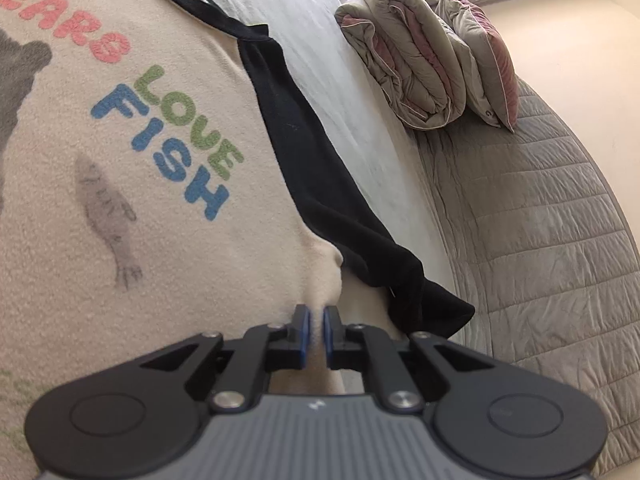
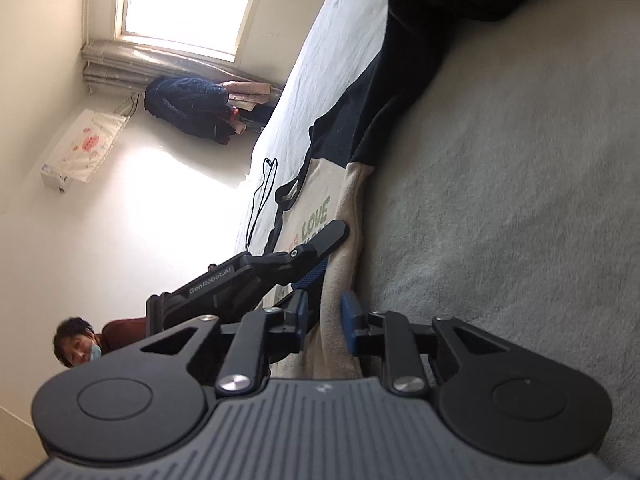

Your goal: Fold clothes

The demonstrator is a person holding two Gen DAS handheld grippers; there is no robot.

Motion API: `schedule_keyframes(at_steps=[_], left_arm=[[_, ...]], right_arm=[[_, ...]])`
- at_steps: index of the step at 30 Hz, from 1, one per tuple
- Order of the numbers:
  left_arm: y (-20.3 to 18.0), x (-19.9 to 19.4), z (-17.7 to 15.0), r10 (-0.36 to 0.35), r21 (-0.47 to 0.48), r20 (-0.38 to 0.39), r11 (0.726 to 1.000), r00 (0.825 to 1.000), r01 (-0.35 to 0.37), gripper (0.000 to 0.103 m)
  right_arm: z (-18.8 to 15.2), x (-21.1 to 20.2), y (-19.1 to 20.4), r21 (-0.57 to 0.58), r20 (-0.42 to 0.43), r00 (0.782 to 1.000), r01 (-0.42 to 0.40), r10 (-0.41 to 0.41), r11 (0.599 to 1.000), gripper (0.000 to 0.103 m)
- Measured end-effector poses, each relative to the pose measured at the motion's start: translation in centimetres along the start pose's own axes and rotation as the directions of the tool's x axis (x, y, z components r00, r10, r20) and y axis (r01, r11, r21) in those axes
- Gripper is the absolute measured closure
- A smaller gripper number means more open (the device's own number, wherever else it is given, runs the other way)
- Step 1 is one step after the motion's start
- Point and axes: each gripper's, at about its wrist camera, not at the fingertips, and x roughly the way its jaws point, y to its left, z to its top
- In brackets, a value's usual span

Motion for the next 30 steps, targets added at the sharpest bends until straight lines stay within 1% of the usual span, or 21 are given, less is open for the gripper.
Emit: schedule_keyframes(at_steps=[2, 4, 5, 7, 8, 10, 12, 14, 17, 20, 21, 22, 23, 26, 28, 30], left_arm=[[0.0, 0.0, 0.0, -0.016, 0.002, 0.016, 1.0, 1.0, 0.016, 0.097], [-0.1, -0.2, 0.0, -0.016, 0.007, 0.044, 1.0, 0.999, 0.016, 0.097], [-0.2, -0.3, -0.1, -0.013, 0.014, 0.059, 1.0, 0.998, 0.012, 0.097], [-1.0, -0.4, -0.2, 0.027, 0.079, 0.088, 0.996, 0.996, -0.034, 0.097], [-1.5, -0.2, -0.2, 0.048, 0.119, 0.091, 0.991, 0.995, -0.059, 0.097], [-2.4, 0.2, -0.3, 0.089, 0.199, 0.099, 0.974, 0.991, -0.108, 0.097], [-3.1, 0.9, -0.5, 0.132, 0.271, 0.102, 0.95, 0.986, -0.156, 0.098], [-3.4, 1.3, -1.0, 0.149, 0.323, 0.112, 0.929, 0.982, -0.178, 0.099], [-3.8, 1.9, -1.8, 0.173, 0.398, 0.127, 0.893, 0.977, -0.21, 0.099], [-4.4, 1.9, -1.9, 0.183, 0.434, 0.124, 0.874, 0.975, -0.219, 0.099], [-4.5, 1.8, -1.9, 0.187, 0.441, 0.124, 0.869, 0.975, -0.223, 0.099], [-4.6, 1.7, -1.9, 0.188, 0.445, 0.123, 0.867, 0.975, -0.223, 0.099], [-4.6, 1.5, -1.9, 0.188, 0.449, 0.121, 0.865, 0.975, -0.223, 0.099], [-4.7, 1.2, -2.0, 0.192, 0.462, 0.118, 0.858, 0.974, -0.225, 0.099], [-5.0, 1.3, -2.5, 0.208, 0.481, 0.119, 0.843, 0.971, -0.239, 0.099], [-5.1, 0.5, -3.1, 0.205, 0.489, 0.117, 0.84, 0.972, -0.236, 0.099]], right_arm=[[0.3, -1.2, -0.4, 0.039, 0.02, 1.0, -0.019, 0.018, 0.999, 0.08], [0.5, -1.8, -0.3, 0.064, 0.028, 0.999, -0.036, 0.035, 0.997, 0.08], [0.6, -2.0, -0.1, 0.051, 0.033, 0.999, -0.014, 0.012, 0.999, 0.08], [0.6, -2.5, 0.4, 0.025, 0.042, 0.999, 0.032, -0.033, 0.999, 0.078], [0.5, -2.4, 0.8, 0.001, 0.039, 0.997, 0.062, -0.062, 0.998, 0.078], [0.3, -1.8, 1.6, -0.059, 0.028, 0.992, 0.124, -0.122, 0.991, 0.078], [-0.3, -1.0, 2.3, -0.118, 0.007, 0.986, 0.166, -0.167, 0.979, 0.077], [-1.0, 0.1, 3.2, -0.199, -0.007, 0.978, 0.201, -0.207, 0.959, 0.077], [-1.7, 1.1, 4.1, -0.283, 0.001, 0.97, 0.235, -0.245, 0.93, 0.076], [-2.3, 1.4, 4.5, -0.336, 0.016, 0.962, 0.261, -0.272, 0.905, 0.078], [-2.3, 1.4, 4.7, -0.344, 0.018, 0.959, 0.272, -0.284, 0.898, 0.082], [-2.3, 1.3, 4.9, -0.353, 0.021, 0.955, 0.284, -0.296, 0.892, 0.092], [-2.3, 1.2, 5.1, -0.361, 0.023, 0.951, 0.294, -0.307, 0.885, 0.092], [-2.2, 0.1, 6.0, -0.379, 0.04, 0.953, 0.293, -0.301, 0.878, 0.092], [-2.1, 0.0, 6.2, -0.391, 0.048, 0.945, 0.315, -0.323, 0.865, 0.093], [-1.9, -0.4, 6.1, -0.369, 0.043, 0.94, 0.33, -0.339, 0.869, 0.09]])
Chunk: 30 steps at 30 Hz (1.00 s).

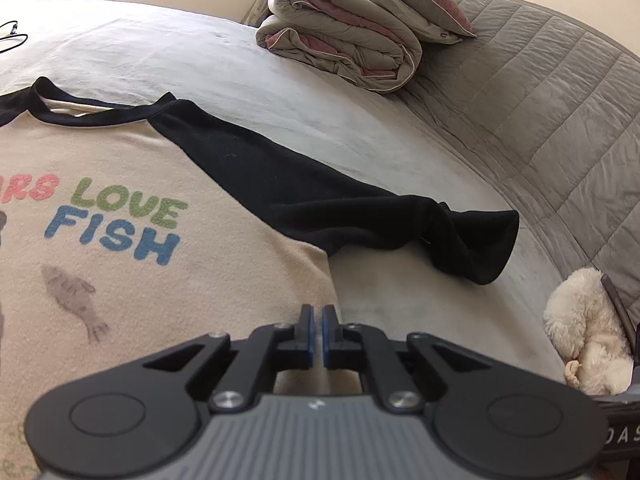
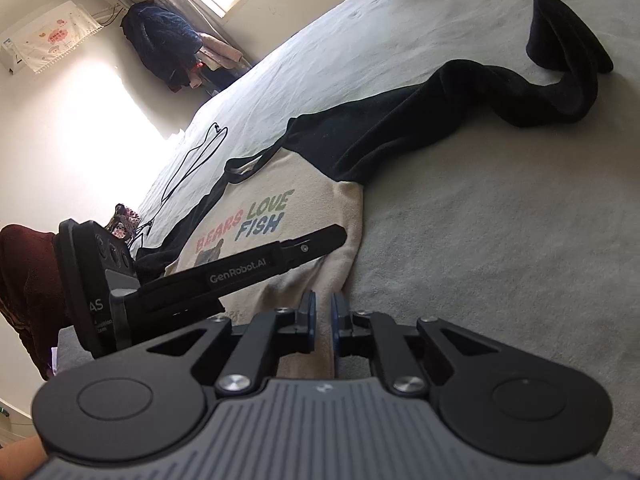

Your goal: Fold clothes

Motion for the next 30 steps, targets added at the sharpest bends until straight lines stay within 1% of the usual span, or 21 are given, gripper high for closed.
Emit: schedule_keyframes(at_steps=[1, 3, 4, 5, 7, 10, 13, 15, 18, 21, 22, 23, 24, 25, 26, 28, 30], left_arm=[[-0.1, -0.5, -0.2, -0.002, 0.005, 0.0, 1.0, 1.0, 0.002, 0.099], [-0.3, -1.4, -0.7, -0.005, 0.014, -0.001, 1.0, 1.0, 0.005, 0.099], [-0.4, -1.8, -0.9, -0.006, 0.018, -0.001, 1.0, 1.0, 0.006, 0.099], [-0.5, -2.3, -1.1, -0.008, 0.023, -0.002, 1.0, 1.0, 0.008, 0.099], [-0.6, -3.2, -1.5, -0.011, 0.033, -0.003, 0.999, 1.0, 0.011, 0.099], [-0.9, -4.5, -3.1, -0.027, 0.059, -0.029, 0.998, 0.999, 0.029, 0.099], [-1.2, -5.7, -4.8, -0.048, 0.083, -0.056, 0.995, 0.997, 0.052, 0.099], [-1.7, -6.8, -6.1, -0.064, 0.117, -0.077, 0.99, 0.995, 0.073, 0.099], [-2.3, -8.9, -8.1, -0.08, 0.185, -0.1, 0.978, 0.992, 0.097, 0.096], [-2.1, -11.3, -9.3, -0.072, 0.22, -0.097, 0.971, 0.993, 0.092, 0.095], [-1.7, -12.3, -9.4, -0.05, 0.219, -0.08, 0.974, 0.995, 0.067, 0.095], [-1.3, -13.2, -9.5, -0.029, 0.217, -0.064, 0.975, 0.998, 0.042, 0.09], [-0.8, -14.1, -9.6, -0.007, 0.215, -0.047, 0.976, 0.999, 0.017, 0.081], [-0.4, -15.0, -9.7, 0.018, 0.214, -0.03, 0.977, 0.999, -0.011, 0.077], [0.2, -15.9, -9.6, 0.059, 0.218, -0.006, 0.974, 0.998, -0.056, 0.073], [1.6, -17.6, -9.5, 0.15, 0.218, 0.034, 0.964, 0.988, -0.154, 0.071], [3.6, -19.4, -9.3, 0.248, 0.196, 0.071, 0.946, 0.966, -0.257, 0.064]], right_arm=[[0.1, -0.1, -0.2, 0.017, -0.009, 1.0, 0.003, -0.003, 1.0, 0.084], [0.2, -0.4, -0.4, 0.036, -0.03, 1.0, 0.005, -0.004, 0.999, 0.083], [0.1, -0.7, -0.4, 0.035, -0.042, 0.999, 0.008, -0.007, 0.999, 0.081], [0.0, -0.9, -0.2, 0.035, -0.055, 0.998, 0.017, -0.015, 0.999, 0.074], [-0.7, -1.3, 0.2, 0.034, -0.079, 0.997, 0.02, -0.017, 0.999, 0.065], [-2.4, -2.0, 0.8, 0.03, -0.119, 0.993, 0.016, -0.012, 0.999, 0.065], [-4.6, -2.3, 1.6, 0.004, -0.156, 0.987, 0.046, -0.045, 0.999, 0.065], [-5.8, -2.6, 1.9, -0.011, -0.157, 0.986, 0.057, -0.058, 0.998, 0.066], [-7.1, -3.3, 2.2, 0.005, -0.161, 0.985, 0.058, -0.056, 0.998, 0.066], [-7.9, -4.0, 2.4, 0.017, -0.161, 0.985, 0.071, -0.068, 0.997, 0.066], [-8.1, -4.1, 2.4, 0.023, -0.158, 0.985, 0.076, -0.072, 0.997, 0.067], [-8.2, -4.2, 2.5, 0.03, -0.155, 0.985, 0.081, -0.076, 0.996, 0.067], [-8.4, -4.3, 2.5, 0.036, -0.151, 0.985, 0.086, -0.08, 0.996, 0.067], [-8.6, -4.4, 2.5, 0.045, -0.147, 0.986, 0.09, -0.082, 0.995, 0.067], [-8.7, -4.5, 2.5, 0.053, -0.141, 0.986, 0.093, -0.085, 0.994, 0.067], [-9.0, -4.6, 2.5, 0.068, -0.131, 0.987, 0.1, -0.09, 0.993, 0.067], [-9.3, -4.6, 2.7, 0.066, -0.119, 0.988, 0.111, -0.103, 0.992, 0.068]])
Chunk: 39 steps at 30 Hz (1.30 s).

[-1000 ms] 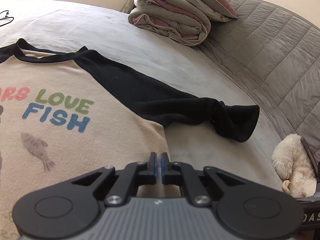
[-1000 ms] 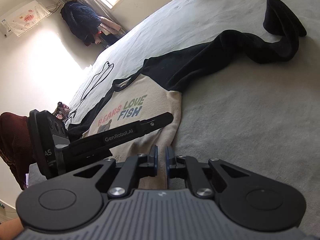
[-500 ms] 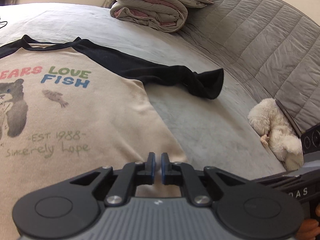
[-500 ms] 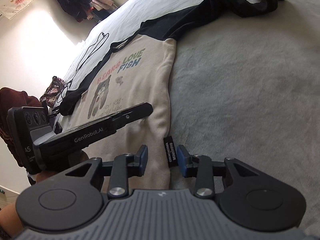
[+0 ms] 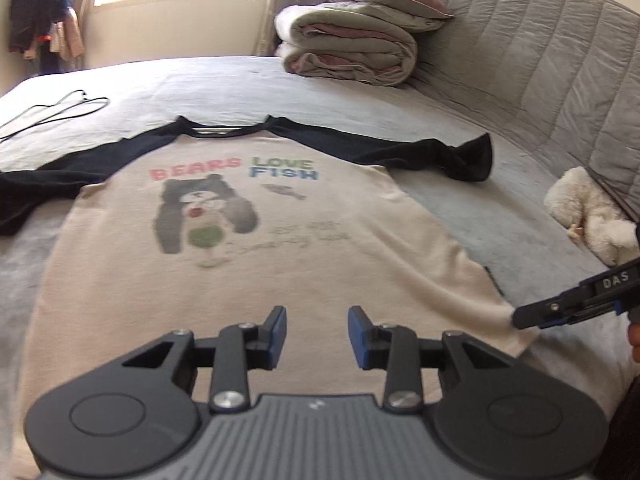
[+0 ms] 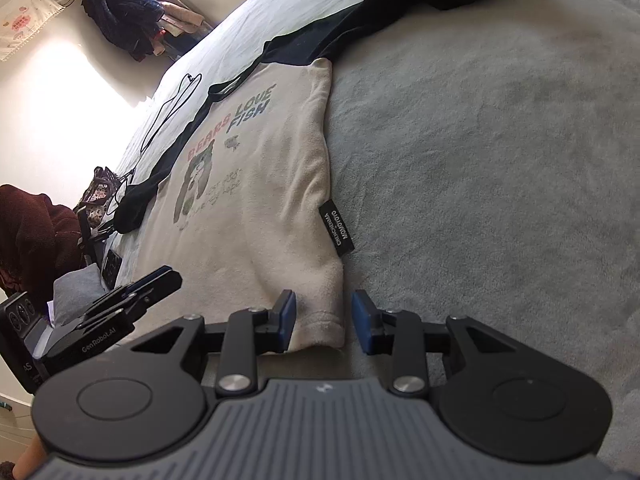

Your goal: Fold clothes

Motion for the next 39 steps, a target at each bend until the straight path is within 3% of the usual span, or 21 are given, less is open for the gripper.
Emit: schedule_keyframes(at_steps=[4, 7, 10, 14, 16, 18, 22, 24, 28, 30, 31, 39], left_arm=[[5.5, -2.1, -0.4, 0.182, -0.088, -0.003, 0.979, 0.983, -0.182, 0.062], [9.2, -3.2, -1.1, 0.261, -0.172, -0.036, 0.949, 0.965, -0.264, 0.061], [11.5, -3.5, -2.2, 0.262, -0.235, -0.096, 0.932, 0.96, -0.277, 0.061], [12.3, -3.8, -3.4, 0.189, -0.298, -0.115, 0.93, 0.975, -0.215, 0.065], [12.1, -4.0, -3.7, 0.169, -0.293, -0.117, 0.936, 0.979, -0.197, 0.074], [11.8, -4.0, -3.7, 0.162, -0.275, -0.13, 0.942, 0.978, -0.193, 0.094], [10.8, -4.0, -3.1, 0.205, -0.169, -0.162, 0.958, 0.965, -0.232, 0.098], [10.9, -4.0, -2.7, 0.211, -0.159, -0.17, 0.958, 0.962, -0.238, 0.095], [11.3, -4.2, -1.6, 0.21, -0.19, -0.147, 0.953, 0.966, -0.236, 0.084], [11.2, -4.1, -0.9, 0.204, -0.203, -0.128, 0.953, 0.971, -0.227, 0.068], [11.2, -4.0, -0.5, 0.202, -0.208, -0.117, 0.953, 0.972, -0.222, 0.068], [9.3, -1.2, 3.0, 0.156, -0.207, -0.053, 0.965, 0.986, -0.164, 0.058]], right_arm=[[-0.2, 0.3, 0.7, -0.018, 0.014, 0.999, 0.043, -0.043, 0.999, 0.071], [-0.2, 0.5, 1.2, -0.029, 0.022, 0.997, 0.076, -0.075, 0.997, 0.082], [-0.1, 0.8, 1.7, -0.04, 0.03, 0.994, 0.109, -0.108, 0.993, 0.092], [-0.1, 0.6, 2.6, -0.056, 0.048, 0.99, 0.138, -0.135, 0.989, 0.093], [0.0, 0.5, 2.9, -0.064, 0.049, 0.988, 0.148, -0.145, 0.987, 0.094], [-0.1, 0.6, 2.9, -0.065, 0.043, 0.986, 0.166, -0.163, 0.984, 0.094], [-0.1, 1.2, 2.5, -0.061, 0.018, 0.981, 0.193, -0.192, 0.979, 0.095], [0.2, 1.2, 2.4, -0.061, 0.017, 0.98, 0.199, -0.198, 0.978, 0.095], [1.0, 0.5, 2.4, -0.065, 0.038, 0.979, 0.201, -0.199, 0.977, 0.079], [2.0, -0.1, 2.0, -0.066, 0.073, 0.973, 0.222, -0.217, 0.973, 0.065], [2.5, -0.3, 1.7, -0.061, 0.092, 0.969, 0.233, -0.227, 0.971, 0.06], [9.4, -1.7, -1.0, -0.033, 0.222, 0.921, 0.335, -0.32, 0.942, 0.06]])
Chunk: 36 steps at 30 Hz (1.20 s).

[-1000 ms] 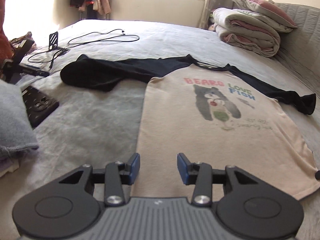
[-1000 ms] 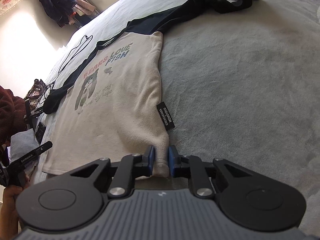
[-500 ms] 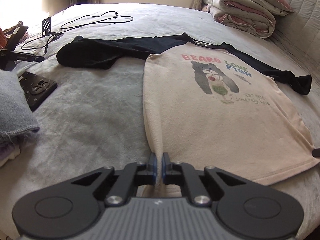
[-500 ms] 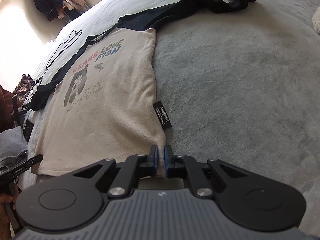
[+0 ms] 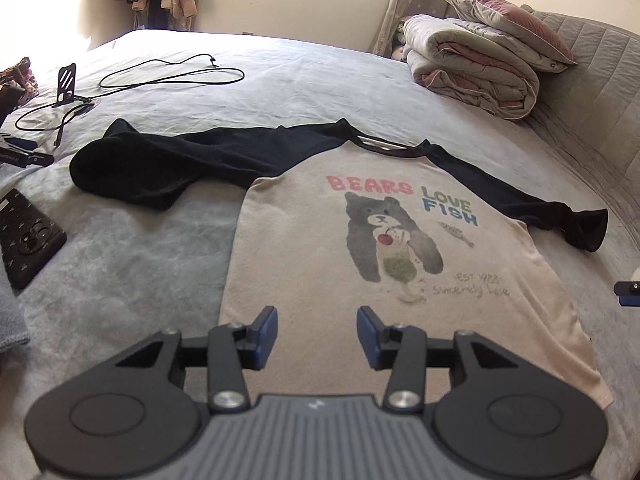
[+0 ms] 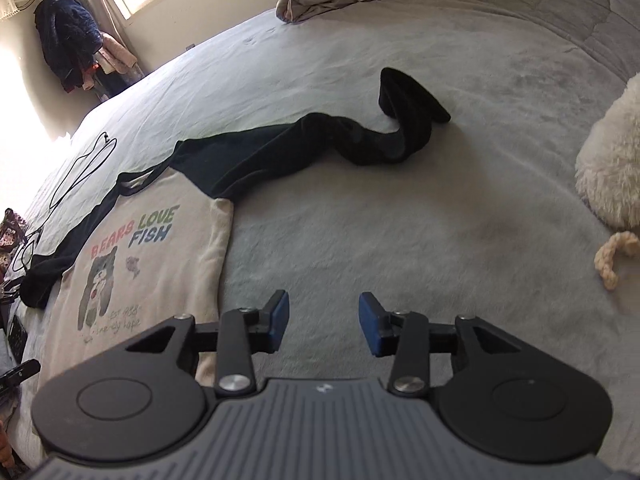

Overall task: Fold clothes
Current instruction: 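Grasp the black sleeve cuff with the right gripper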

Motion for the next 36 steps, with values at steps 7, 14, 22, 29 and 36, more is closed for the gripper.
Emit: schedule_keyframes(at_steps=[7, 14, 22, 29, 36], left_arm=[[-2.5, 2.5, 1.9, -0.029, -0.004, 0.005, 1.0, 1.0, 0.029, 0.05], [-4.2, 4.7, 2.3, -0.041, 0.008, -0.028, 0.999, 0.999, 0.041, 0.049], [-5.2, 5.9, 2.2, -0.051, 0.007, -0.06, 0.999, 0.997, 0.051, 0.049], [-5.8, 6.0, 2.4, -0.054, 0.011, -0.066, 0.998, 0.996, 0.055, 0.048], [-6.8, 5.8, 2.8, -0.064, 0.028, -0.066, 0.997, 0.996, 0.066, 0.048]], right_arm=[[5.2, 2.1, -1.8, 0.031, 0.078, 0.996, 0.035, -0.038, 0.999, 0.06], [8.5, 4.0, -2.6, 0.046, 0.113, 0.991, 0.066, -0.071, 0.997, 0.058], [10.5, 5.2, -3.6, 0.079, 0.153, 0.983, 0.094, -0.105, 0.992, 0.055], [11.4, 6.4, -4.2, 0.082, 0.168, 0.975, 0.131, -0.144, 0.988, 0.056], [11.4, 7.1, -5.1, 0.081, 0.171, 0.97, 0.159, -0.171, 0.984, 0.09]])
